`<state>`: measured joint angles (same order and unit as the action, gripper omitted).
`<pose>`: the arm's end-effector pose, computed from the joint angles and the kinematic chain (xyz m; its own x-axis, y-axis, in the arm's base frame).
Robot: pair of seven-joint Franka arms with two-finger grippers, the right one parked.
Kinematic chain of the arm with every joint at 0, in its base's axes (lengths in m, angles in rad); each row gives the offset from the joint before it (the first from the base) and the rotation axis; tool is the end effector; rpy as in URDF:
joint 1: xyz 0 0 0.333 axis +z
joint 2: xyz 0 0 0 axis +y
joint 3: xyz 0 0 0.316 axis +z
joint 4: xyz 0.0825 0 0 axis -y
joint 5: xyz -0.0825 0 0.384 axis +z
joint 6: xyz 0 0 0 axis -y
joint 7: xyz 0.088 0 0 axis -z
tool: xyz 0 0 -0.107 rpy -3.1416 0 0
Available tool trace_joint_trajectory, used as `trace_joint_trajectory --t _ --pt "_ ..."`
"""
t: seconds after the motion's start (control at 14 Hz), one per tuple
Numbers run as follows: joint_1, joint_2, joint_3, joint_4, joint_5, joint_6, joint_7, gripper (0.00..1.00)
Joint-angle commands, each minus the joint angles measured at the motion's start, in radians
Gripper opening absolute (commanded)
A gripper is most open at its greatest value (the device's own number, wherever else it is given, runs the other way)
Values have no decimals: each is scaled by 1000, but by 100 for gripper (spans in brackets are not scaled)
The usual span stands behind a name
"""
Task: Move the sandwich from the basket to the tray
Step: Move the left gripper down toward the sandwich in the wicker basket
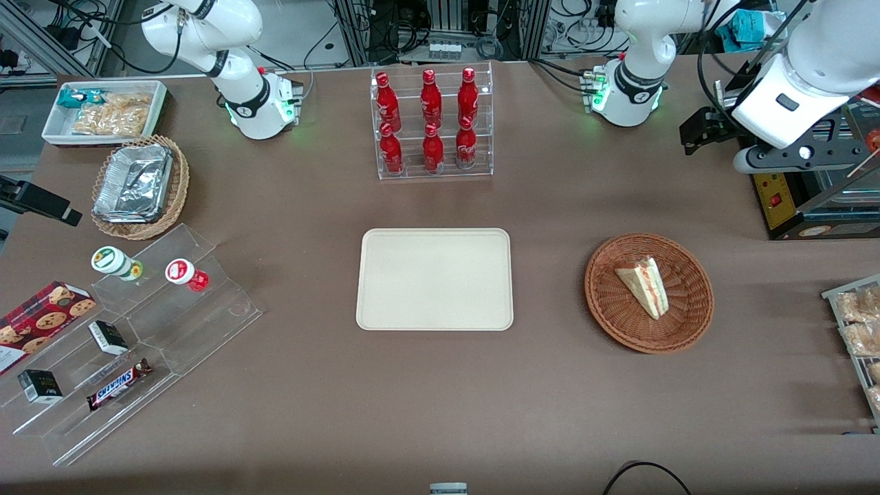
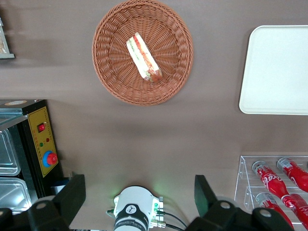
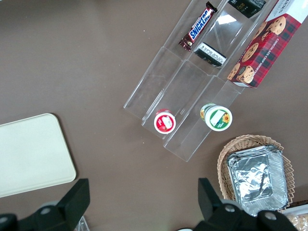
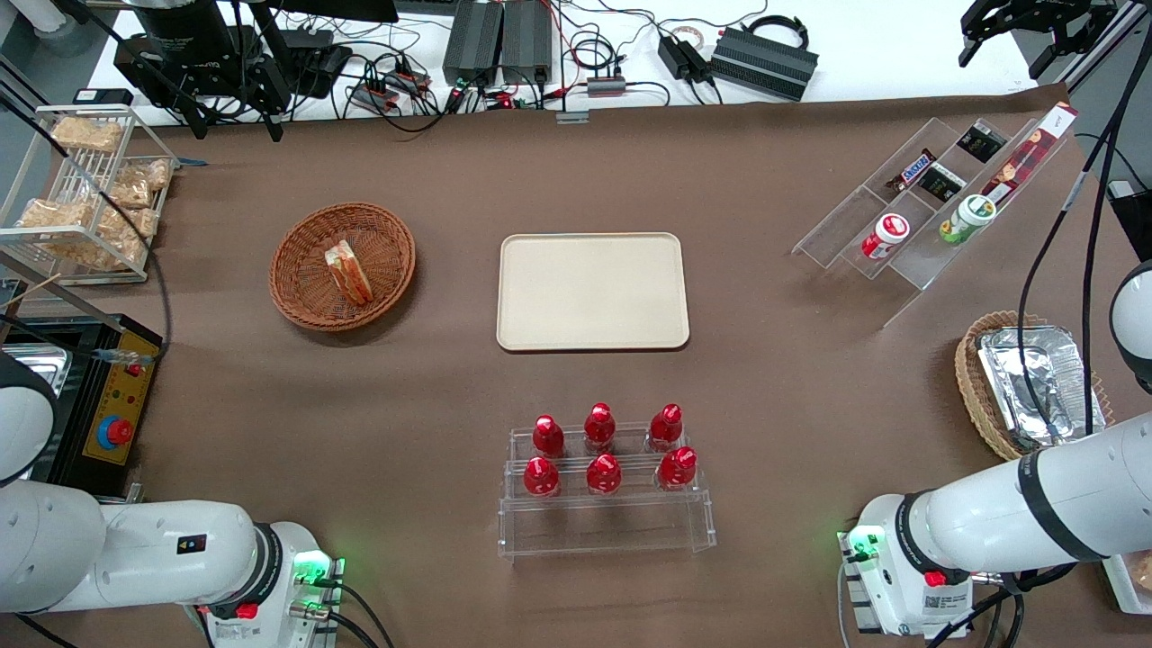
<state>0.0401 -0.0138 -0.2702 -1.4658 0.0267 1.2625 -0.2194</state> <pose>0.5030 -0.1155 0.6557 0.9841 0.0018 -0.1776 -0.0110 -0.9974 -0.0705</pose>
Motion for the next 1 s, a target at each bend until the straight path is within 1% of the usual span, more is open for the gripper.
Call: trace_joint_trajectory --t 0.0,0.21,0.36,0.5,0.57,0.64,0.71,0.93 --pt "11 -31 -9 -42 -1 0 9 100" --pt "12 -31 -1 -106 10 86 8 100" --pt "14 -26 23 -242 13 208 6 100" --pt "14 -23 61 -414 12 399 8 100" --pt "14 -11 68 -476 12 475 6 100" --pt "15 18 71 -514 12 542 -3 100" --pt "41 75 78 -522 12 584 -9 100" --pt "118 252 78 -479 -5 630 -38 100"
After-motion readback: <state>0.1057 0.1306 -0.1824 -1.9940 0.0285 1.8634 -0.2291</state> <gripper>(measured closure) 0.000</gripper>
